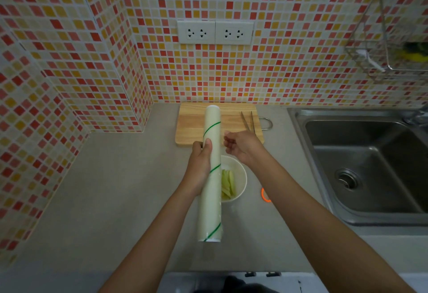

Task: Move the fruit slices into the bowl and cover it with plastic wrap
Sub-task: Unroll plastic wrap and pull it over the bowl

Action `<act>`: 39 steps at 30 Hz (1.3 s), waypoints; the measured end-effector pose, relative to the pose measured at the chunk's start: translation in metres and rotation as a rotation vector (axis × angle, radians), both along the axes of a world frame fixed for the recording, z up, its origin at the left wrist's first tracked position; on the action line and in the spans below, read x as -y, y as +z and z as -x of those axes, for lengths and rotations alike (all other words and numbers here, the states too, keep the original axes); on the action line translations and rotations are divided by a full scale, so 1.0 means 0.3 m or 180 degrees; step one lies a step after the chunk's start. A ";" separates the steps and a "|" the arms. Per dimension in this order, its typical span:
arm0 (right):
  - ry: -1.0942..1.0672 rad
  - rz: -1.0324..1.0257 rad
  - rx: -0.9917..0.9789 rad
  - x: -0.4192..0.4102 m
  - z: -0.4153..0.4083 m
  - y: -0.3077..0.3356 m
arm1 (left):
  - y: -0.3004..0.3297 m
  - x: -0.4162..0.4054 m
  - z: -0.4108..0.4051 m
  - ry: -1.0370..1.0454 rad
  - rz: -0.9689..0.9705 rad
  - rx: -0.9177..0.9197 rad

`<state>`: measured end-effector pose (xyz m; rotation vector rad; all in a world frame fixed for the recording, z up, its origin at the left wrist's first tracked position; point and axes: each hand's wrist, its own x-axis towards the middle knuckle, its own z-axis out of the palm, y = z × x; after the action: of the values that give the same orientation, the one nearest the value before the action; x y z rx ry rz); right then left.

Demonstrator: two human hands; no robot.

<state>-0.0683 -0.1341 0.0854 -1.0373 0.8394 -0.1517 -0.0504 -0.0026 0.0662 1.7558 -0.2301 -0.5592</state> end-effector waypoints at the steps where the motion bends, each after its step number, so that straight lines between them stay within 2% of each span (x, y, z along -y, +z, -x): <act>1: -0.0013 0.0126 -0.0043 0.006 0.004 0.000 | -0.001 0.001 -0.002 -0.0007 -0.0042 0.0017; 9: 0.0022 0.0909 -0.0362 -0.020 0.029 -0.011 | -0.006 0.024 0.003 -0.0074 -0.0181 0.0133; 15: 0.0041 0.1142 -0.0534 -0.016 0.012 -0.002 | 0.001 0.027 0.004 -0.0098 -0.0236 0.0266; 21: 0.0635 0.2820 -0.1105 0.008 0.009 0.002 | 0.003 0.020 0.015 -0.0238 -0.0351 0.0485; 23: 0.0560 0.2634 -0.1081 0.019 0.015 -0.003 | 0.001 0.020 0.015 -0.0216 -0.0320 0.0344; 26: 0.0213 0.1503 -0.0638 0.012 0.028 -0.008 | -0.002 0.020 0.010 -0.0108 -0.0278 0.0268; 28: 0.0106 0.1132 -0.0494 -0.003 0.025 -0.012 | -0.003 0.021 0.010 -0.0048 -0.0239 0.0253; 34: -0.0214 0.1646 -0.0335 0.004 -0.011 -0.025 | -0.007 0.022 0.021 -0.0041 -0.0141 0.0175; 37: -0.0291 0.1310 -0.0390 0.021 -0.023 -0.022 | -0.010 0.012 0.023 -0.0077 -0.0120 0.0141; 39: -0.0273 0.1376 -0.0353 0.018 -0.037 -0.016 | -0.011 0.013 0.030 -0.0069 -0.0022 0.0077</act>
<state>-0.0573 -0.1395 0.0805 -1.4242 0.9764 -0.3625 -0.0594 -0.0064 0.0629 1.7692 -0.2645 -0.5553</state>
